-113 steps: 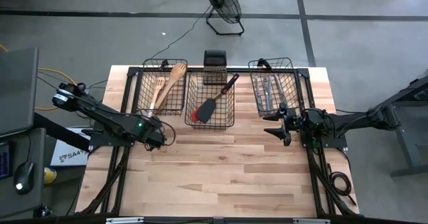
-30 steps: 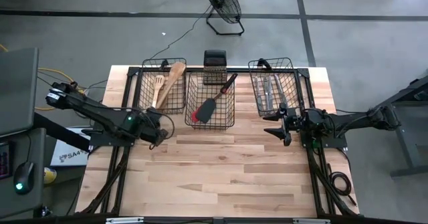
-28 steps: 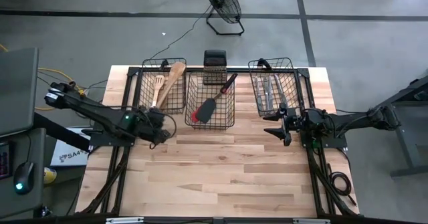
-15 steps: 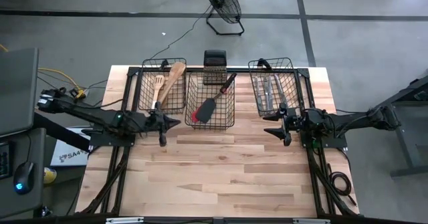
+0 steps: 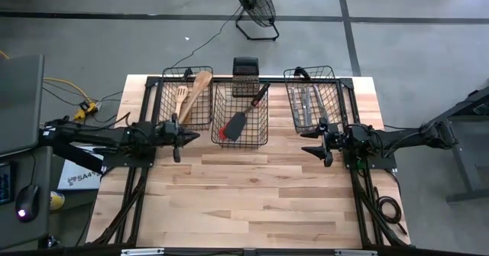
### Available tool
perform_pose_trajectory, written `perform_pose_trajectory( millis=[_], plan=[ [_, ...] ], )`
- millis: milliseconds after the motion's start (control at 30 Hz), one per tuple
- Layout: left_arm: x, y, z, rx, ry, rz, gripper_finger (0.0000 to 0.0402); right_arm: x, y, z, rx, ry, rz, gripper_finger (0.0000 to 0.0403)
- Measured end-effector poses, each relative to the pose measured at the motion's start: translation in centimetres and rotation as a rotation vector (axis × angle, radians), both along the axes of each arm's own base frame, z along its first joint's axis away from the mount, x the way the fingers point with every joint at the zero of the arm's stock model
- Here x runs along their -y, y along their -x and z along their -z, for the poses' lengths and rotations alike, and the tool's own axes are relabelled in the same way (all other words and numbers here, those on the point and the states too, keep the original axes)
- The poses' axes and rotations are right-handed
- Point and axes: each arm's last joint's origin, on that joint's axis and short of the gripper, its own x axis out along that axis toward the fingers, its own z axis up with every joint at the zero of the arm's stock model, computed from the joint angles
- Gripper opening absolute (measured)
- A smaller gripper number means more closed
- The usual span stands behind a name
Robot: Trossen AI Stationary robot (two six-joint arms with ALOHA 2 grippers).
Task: Pick & Place Kitchen Items
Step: Return to Home Position
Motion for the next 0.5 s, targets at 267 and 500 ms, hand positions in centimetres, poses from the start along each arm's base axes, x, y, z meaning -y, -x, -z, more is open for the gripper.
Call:
perform_pose_trajectory(
  millis=[267,500],
  plan=[
    [0.1,1.3,1.4,0.038,-0.005,0.036,0.0000,0.0,0.0,0.0,0.000,0.000,0.000,0.0263],
    [0.4,2.2,1.3,0.069,-0.040,0.181,0.0000,0.0,0.0,0.0,0.001,0.000,0.000,0.0263]
  ],
)
